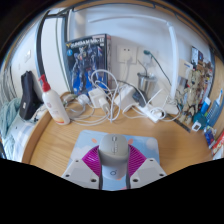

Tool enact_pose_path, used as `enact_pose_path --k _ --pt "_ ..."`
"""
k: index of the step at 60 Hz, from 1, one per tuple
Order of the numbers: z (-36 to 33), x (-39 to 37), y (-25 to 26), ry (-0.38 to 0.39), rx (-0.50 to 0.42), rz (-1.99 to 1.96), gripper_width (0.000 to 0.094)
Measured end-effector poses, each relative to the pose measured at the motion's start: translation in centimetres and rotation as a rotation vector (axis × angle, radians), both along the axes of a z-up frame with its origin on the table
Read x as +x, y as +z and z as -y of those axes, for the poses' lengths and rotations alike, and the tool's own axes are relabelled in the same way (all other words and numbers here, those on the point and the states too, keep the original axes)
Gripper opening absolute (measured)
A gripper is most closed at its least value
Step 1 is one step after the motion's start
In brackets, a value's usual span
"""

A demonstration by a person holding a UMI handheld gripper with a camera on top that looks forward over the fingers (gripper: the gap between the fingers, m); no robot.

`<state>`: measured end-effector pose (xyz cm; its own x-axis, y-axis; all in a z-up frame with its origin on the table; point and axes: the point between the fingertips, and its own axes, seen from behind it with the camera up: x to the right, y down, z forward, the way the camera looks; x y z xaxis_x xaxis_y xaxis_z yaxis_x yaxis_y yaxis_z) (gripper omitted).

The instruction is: Arrange mouse

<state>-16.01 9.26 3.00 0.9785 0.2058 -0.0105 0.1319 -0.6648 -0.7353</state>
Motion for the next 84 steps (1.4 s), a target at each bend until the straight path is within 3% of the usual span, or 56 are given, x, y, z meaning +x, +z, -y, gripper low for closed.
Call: enact_pose_path --k 12,23,27,39,59,71,84 --pt "0.9 1.0 -4.1 -0.036 -0.051 0.013 0.0338" --pt "1.3 1.0 -4.4 -0.031 -0.073 0.003 0.0506" --pt "1.8 1.4 -4.2 -0.051 -0.097 0.013 0.0724" --pt "4.2 0.8 3.2 -0.061 -0.048 -0.013 0.0829" --pt "9.8 -0.6 20.5 -0.067 0.106 -0.044 0.0822" --pt "11.6 -0.6 24.9 -0.044 0.162 -0.043 0.0827" --pt "12.5 -0.2 26.3 -0.05 0.182 -0.045 0.0822"
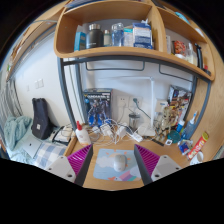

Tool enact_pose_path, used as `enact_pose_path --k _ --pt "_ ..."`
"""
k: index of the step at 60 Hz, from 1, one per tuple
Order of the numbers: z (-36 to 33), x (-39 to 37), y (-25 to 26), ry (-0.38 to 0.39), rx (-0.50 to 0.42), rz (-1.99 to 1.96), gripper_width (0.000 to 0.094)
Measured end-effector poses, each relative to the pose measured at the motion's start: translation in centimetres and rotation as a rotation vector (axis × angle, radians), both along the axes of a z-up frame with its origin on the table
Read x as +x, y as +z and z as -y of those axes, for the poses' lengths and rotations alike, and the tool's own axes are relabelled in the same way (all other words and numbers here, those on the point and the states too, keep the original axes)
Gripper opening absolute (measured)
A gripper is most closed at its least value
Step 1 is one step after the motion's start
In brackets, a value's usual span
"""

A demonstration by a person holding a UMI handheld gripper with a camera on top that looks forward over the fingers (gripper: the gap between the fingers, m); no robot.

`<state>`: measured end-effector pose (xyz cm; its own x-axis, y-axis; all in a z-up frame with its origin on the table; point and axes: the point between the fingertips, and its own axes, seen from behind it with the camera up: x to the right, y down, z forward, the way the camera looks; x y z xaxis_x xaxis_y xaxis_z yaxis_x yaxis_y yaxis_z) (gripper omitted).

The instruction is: Arrange mouse

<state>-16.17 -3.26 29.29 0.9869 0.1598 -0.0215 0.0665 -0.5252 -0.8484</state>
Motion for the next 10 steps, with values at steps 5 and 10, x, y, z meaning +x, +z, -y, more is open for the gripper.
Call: enact_pose_path --k 5,10 --pt "0.17 -0.06 0.08 -0.006 -0.002 -0.013 0.0819" --pt "0.09 -0.03 0.28 -0.014 0.005 -0.031 0.0819"
